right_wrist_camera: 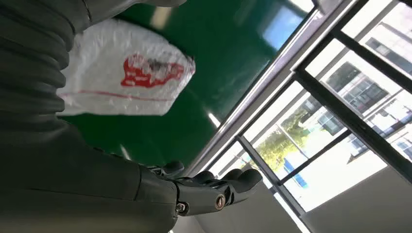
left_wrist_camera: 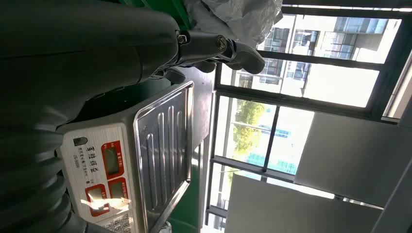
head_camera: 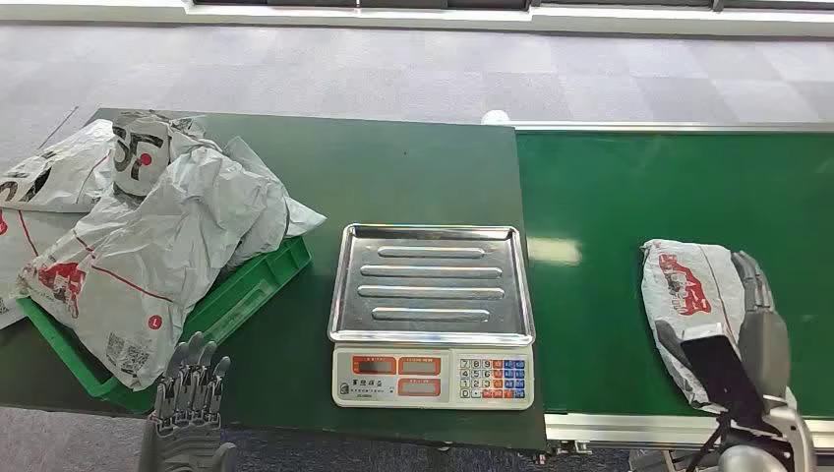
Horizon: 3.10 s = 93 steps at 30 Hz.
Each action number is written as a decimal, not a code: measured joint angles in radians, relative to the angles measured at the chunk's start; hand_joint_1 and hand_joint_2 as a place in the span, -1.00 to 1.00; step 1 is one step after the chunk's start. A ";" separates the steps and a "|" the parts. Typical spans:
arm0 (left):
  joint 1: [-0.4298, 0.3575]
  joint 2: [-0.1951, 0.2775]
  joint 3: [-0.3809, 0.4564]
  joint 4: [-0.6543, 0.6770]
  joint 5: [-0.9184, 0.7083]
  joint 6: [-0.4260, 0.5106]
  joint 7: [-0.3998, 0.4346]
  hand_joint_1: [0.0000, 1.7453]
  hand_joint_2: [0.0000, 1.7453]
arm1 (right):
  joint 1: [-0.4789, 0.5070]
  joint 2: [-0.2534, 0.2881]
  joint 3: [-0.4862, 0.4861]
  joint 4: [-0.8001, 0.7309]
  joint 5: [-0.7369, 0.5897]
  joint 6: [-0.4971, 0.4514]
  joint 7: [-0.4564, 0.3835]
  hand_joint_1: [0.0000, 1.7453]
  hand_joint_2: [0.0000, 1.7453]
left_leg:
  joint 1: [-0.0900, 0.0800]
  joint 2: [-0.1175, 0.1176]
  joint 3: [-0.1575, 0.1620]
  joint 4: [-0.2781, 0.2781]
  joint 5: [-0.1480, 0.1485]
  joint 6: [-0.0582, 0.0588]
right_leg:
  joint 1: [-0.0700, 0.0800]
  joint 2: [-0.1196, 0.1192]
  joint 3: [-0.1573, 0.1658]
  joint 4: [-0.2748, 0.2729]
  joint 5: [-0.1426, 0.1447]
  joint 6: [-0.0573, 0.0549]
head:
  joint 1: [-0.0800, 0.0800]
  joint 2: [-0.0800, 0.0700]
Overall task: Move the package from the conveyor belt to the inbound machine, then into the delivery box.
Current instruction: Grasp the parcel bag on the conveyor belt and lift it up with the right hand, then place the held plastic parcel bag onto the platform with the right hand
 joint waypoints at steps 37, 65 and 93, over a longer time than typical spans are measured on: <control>-0.140 0.181 -0.131 0.159 0.105 0.058 -0.031 -1.00 1.00 | -0.473 -0.094 0.152 1.001 0.139 0.727 0.400 0.51 1.00 | 0.004 -0.014 -0.001 0.001 0.003 0.000 | 0.004 -0.012 0.006 -0.003 -0.001 0.000 | 0.000 0.000; -0.093 0.150 -0.126 0.070 0.052 0.095 0.018 -1.00 1.00 | -0.514 0.097 0.034 0.791 0.052 -0.374 -0.260 1.00 1.00 | 0.005 -0.022 -0.005 0.002 0.008 0.001 | 0.005 -0.020 0.005 -0.004 0.003 0.001 | 0.000 0.000; -0.139 0.146 -0.108 0.145 -0.027 0.003 -0.046 -1.00 1.00 | -0.416 0.109 0.387 0.234 0.082 0.565 -0.020 1.00 1.00 | 0.004 -0.016 -0.010 0.000 0.008 -0.001 | 0.004 -0.015 0.000 -0.001 0.002 -0.002 | 0.000 0.000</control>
